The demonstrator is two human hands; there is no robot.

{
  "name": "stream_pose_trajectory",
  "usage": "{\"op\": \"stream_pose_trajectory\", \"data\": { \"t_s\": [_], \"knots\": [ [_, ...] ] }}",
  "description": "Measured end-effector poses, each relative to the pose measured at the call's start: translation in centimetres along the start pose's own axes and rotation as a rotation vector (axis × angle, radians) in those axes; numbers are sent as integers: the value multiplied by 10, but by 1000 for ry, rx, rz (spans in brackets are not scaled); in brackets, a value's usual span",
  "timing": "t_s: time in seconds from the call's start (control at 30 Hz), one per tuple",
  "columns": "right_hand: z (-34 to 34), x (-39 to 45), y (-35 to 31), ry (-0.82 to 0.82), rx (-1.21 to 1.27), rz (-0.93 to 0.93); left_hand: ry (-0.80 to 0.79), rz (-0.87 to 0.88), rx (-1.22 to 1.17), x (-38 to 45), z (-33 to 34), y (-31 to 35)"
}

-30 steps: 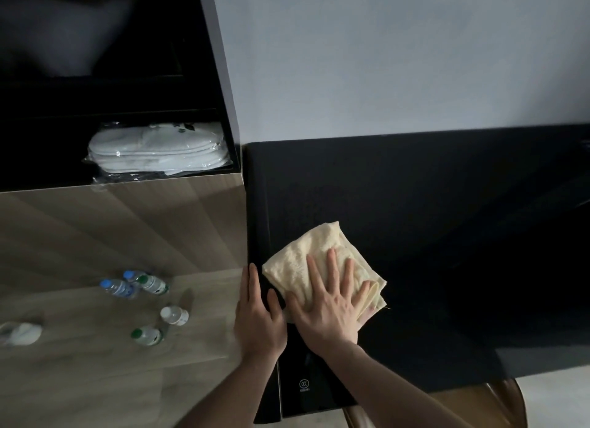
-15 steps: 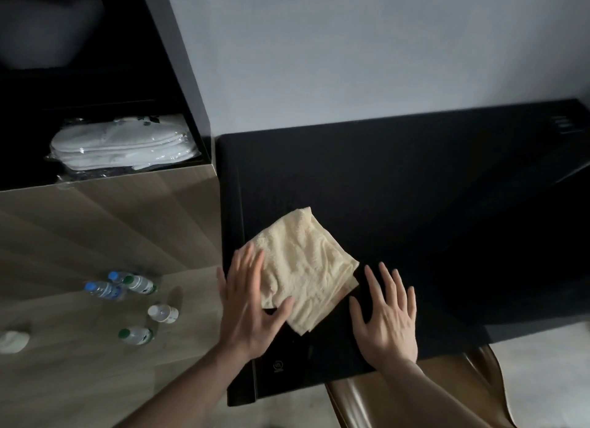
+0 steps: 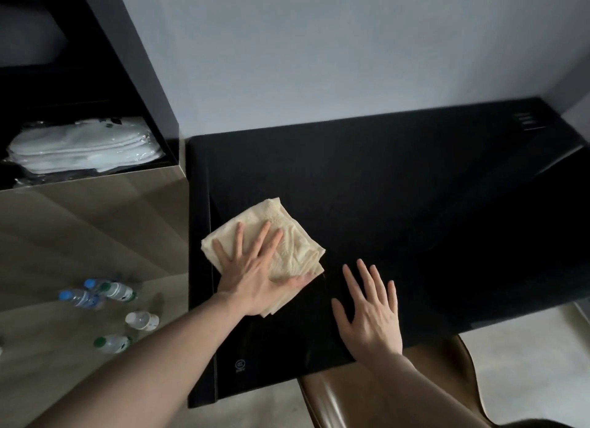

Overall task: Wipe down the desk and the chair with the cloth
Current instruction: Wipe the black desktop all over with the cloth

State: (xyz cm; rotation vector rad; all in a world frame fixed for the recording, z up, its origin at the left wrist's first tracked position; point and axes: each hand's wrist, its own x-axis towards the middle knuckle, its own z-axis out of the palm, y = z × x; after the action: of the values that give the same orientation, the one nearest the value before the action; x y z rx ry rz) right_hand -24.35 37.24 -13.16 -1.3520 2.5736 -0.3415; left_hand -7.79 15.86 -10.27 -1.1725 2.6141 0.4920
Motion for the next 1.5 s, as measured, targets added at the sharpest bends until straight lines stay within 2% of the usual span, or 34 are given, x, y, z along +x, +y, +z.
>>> {"op": "stream_pose_trajectory", "data": {
  "t_s": [0.1,0.23,0.43,0.53,0.77,0.87,1.1,1.33,1.5],
  "knots": [
    [-17,2,55,16,-22,40,35,-64,-23,6,-1,8],
    [-37,2,123,26,-7,82,83,-187,63,8,8,32],
    [-40,2,134,10,1,37,117,-306,66,2,22,77],
    [-51,7,147,-41,53,-47,153,-337,60,-4,27,108],
    [-87,43,252,-31,-66,-120,244,-401,18,0,45,156],
    [-83,43,251,-16,-62,-134,309,-420,28,6,52,153],
    [-82,41,252,13,-52,-140,344,-405,15,15,51,148],
    [-81,42,251,32,-49,-132,304,-394,28,23,47,150],
    [-79,42,253,41,10,-146,299,-388,31,34,46,175]
  ]
}}
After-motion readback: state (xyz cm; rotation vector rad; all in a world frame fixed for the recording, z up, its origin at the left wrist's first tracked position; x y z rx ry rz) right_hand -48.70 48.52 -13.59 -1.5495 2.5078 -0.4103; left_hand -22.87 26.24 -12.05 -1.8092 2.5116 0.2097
